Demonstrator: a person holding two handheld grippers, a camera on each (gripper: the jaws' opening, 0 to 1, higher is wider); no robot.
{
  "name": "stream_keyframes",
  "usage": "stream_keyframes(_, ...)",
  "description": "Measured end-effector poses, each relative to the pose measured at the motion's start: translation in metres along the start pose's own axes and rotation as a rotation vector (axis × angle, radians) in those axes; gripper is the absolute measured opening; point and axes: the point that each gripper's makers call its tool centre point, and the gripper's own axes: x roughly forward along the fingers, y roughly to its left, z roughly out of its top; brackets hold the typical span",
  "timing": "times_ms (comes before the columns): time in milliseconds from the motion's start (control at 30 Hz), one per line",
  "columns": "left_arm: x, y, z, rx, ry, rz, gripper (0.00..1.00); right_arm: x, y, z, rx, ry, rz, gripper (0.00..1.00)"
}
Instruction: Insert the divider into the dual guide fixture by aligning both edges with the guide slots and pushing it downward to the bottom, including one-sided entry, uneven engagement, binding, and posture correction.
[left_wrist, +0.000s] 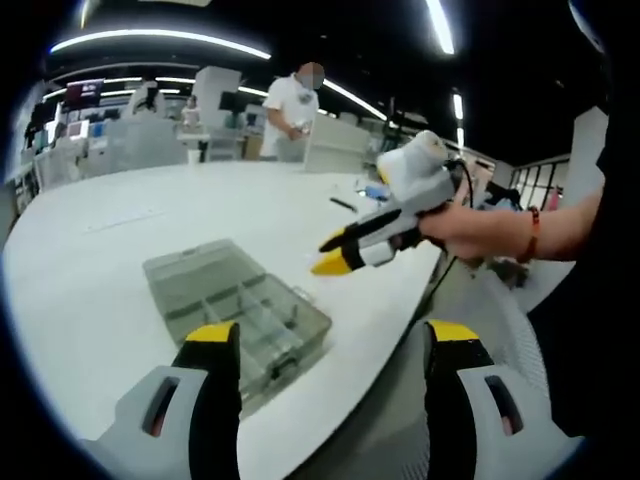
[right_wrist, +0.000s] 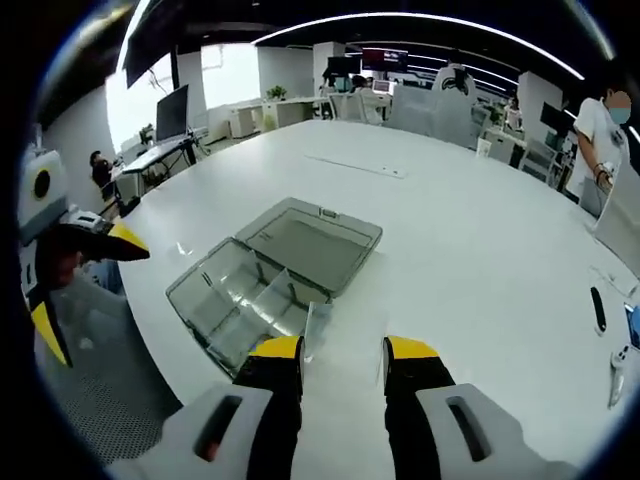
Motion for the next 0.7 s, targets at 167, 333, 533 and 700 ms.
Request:
stream_keyframes(167, -0.001, 0.001, -0.001, 0.004, 0.005, 0.007, 0.73, -0.001, 0.015, 0.006, -0.037, -0.016, 0.045, 0.27)
stream_keyframes(333, -0.002, 0.001, 0.001, -0.014, -0.006, 0.018, 0.73, -0.001, 0.027, 0.009, -0.06, -0.024, 0.076, 0.27)
stream_keyframes(533, -0.001, 0.002, 0.008, -0.052, -0.033, 0.024, 0.74, -0.004, 0.037, 0.016, -0.062, -0.045, 0.108, 0.27)
stream_keyframes(700, 0.0, 0.006, 0.013, -0.072, -0.057, 0.04, 0.73, -0.012, 0.042, 0.028, -0.066, -0.077, 0.13, 0.27)
